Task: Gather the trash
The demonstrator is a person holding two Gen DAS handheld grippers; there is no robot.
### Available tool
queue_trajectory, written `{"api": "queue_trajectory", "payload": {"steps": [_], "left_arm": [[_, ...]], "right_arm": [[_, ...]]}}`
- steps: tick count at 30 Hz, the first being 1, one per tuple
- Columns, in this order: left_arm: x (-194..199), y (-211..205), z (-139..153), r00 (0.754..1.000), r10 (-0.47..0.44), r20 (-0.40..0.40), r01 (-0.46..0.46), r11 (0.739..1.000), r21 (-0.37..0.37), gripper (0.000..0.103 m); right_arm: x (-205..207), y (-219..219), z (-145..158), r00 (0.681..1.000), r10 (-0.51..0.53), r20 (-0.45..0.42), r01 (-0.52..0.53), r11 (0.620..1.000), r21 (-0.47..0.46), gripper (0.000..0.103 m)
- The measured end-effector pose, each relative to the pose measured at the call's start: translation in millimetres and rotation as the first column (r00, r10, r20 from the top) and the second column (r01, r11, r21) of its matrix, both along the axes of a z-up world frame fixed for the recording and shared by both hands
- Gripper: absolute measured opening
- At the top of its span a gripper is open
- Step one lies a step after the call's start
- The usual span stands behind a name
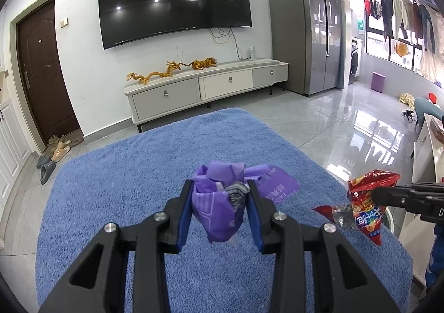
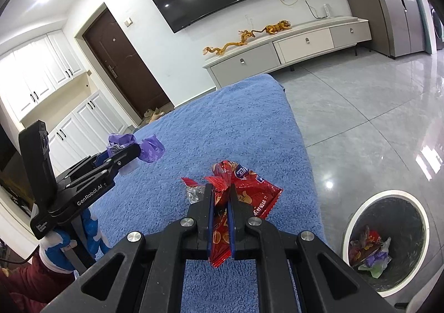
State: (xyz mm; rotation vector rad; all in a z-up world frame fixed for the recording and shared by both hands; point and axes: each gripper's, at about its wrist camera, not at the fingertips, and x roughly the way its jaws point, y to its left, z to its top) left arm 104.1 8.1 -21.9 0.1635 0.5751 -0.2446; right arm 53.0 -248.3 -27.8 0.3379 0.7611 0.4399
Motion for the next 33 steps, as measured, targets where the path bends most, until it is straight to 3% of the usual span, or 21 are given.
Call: {"api": "queue_trajectory", "payload": {"steps": [33], "left_arm": [[5.6,-11.5,-4.7,0.999,-0.026,-0.020,0.026,0.999,0.030,0.036]], "right_arm": [[-6.6,-11.1,6.4,0.999,-0.044,0.012,0.044,0.999,0.011,0.008]]}}
